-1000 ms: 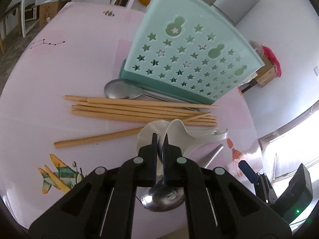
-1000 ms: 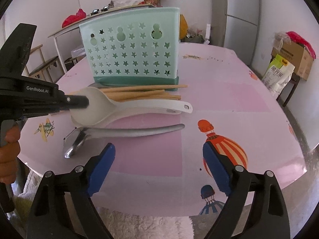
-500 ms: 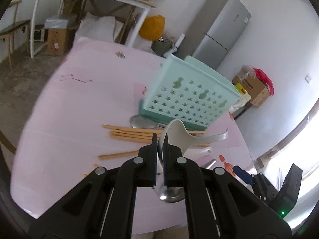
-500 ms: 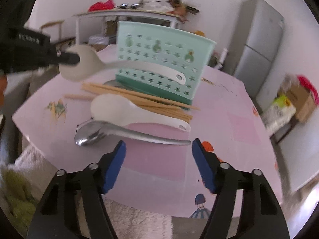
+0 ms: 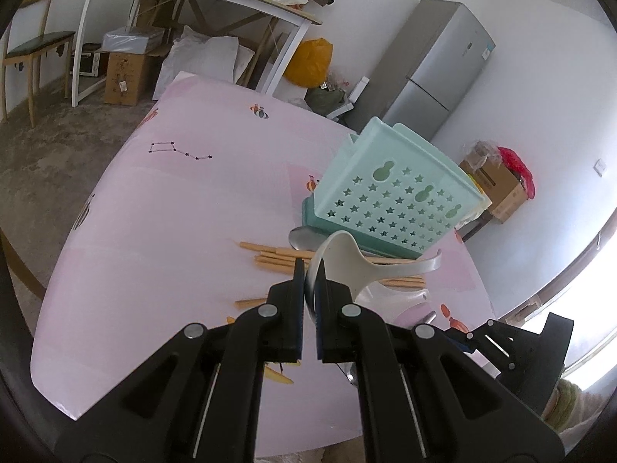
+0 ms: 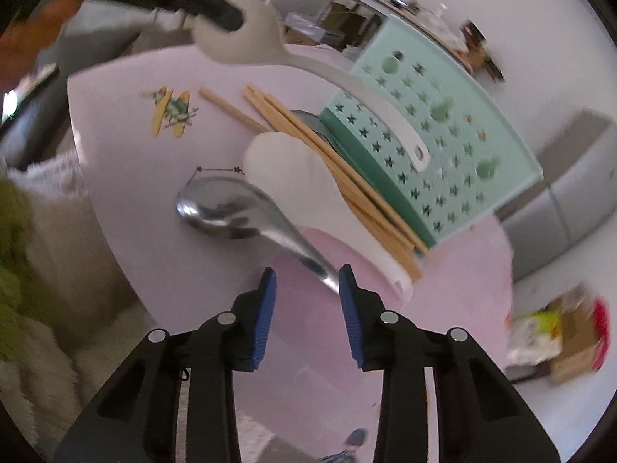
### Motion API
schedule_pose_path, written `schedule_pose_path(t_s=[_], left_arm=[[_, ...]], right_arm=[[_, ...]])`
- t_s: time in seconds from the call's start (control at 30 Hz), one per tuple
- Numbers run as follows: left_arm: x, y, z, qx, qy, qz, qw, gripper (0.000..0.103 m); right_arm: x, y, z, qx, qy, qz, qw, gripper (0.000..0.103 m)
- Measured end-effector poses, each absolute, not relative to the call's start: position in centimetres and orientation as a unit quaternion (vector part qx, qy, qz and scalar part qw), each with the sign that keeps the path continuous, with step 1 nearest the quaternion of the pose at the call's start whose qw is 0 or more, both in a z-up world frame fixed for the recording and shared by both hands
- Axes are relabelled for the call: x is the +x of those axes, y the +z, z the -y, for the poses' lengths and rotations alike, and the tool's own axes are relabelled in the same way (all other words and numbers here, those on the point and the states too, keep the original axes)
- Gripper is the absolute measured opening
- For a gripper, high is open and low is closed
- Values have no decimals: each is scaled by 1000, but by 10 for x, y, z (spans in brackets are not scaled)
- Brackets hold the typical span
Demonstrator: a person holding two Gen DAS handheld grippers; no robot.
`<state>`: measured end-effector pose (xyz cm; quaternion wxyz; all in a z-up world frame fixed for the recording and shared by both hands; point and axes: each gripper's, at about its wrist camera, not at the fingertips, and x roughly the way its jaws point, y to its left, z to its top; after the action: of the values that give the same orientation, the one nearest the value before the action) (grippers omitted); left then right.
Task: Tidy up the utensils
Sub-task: 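Lift the white spoon with the left gripper while the right gripper grasps the silver spoon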
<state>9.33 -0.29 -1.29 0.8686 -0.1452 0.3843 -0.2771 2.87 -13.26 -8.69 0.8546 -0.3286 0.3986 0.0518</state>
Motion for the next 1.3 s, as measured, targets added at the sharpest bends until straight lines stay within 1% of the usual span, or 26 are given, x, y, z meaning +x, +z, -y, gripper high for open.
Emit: schedule_pose_path(t_s=[0.2,0.37,0.43,0.5,0.53,0.57,0.63,0.87,1.0,1.13,1.3], left_arm=[[98,-18,-2,-154,-281,-385,866,3],[101,-20,-6,-161,-281,-384,865,3],[102,-21,-8,-162,-280,-383,865,3],[103,-21,-10,-163,-278,-381,866,3],[103,-21,-10,-163,-277,-381,867,3],[103,-21,-11,-163,-277,-380,868,3],[102,-21,-12,-163,-276,-379,868,3],[98,-16,-12,-158,-274,-371,873,3],[94,-10,-13,-155,-274,-362,877,3],[87,5,-15,-153,-277,-342,885,3],[82,41,-20,-148,-279,-294,902,3]], right_arm=[[22,-99,109,-442,63,-366,816,31],[25,-108,97,-520,68,-340,780,21],[25,-111,94,-535,70,-334,773,16],[21,-115,91,-549,69,-325,767,14],[20,-115,91,-555,67,-319,765,10],[19,-116,91,-560,63,-313,765,9],[17,-114,91,-560,57,-308,767,5],[14,-112,92,-557,39,-295,776,4],[11,-101,94,-540,25,-284,792,4],[12,-82,103,-506,5,-275,818,4],[12,-51,117,-440,-22,-264,858,4]])
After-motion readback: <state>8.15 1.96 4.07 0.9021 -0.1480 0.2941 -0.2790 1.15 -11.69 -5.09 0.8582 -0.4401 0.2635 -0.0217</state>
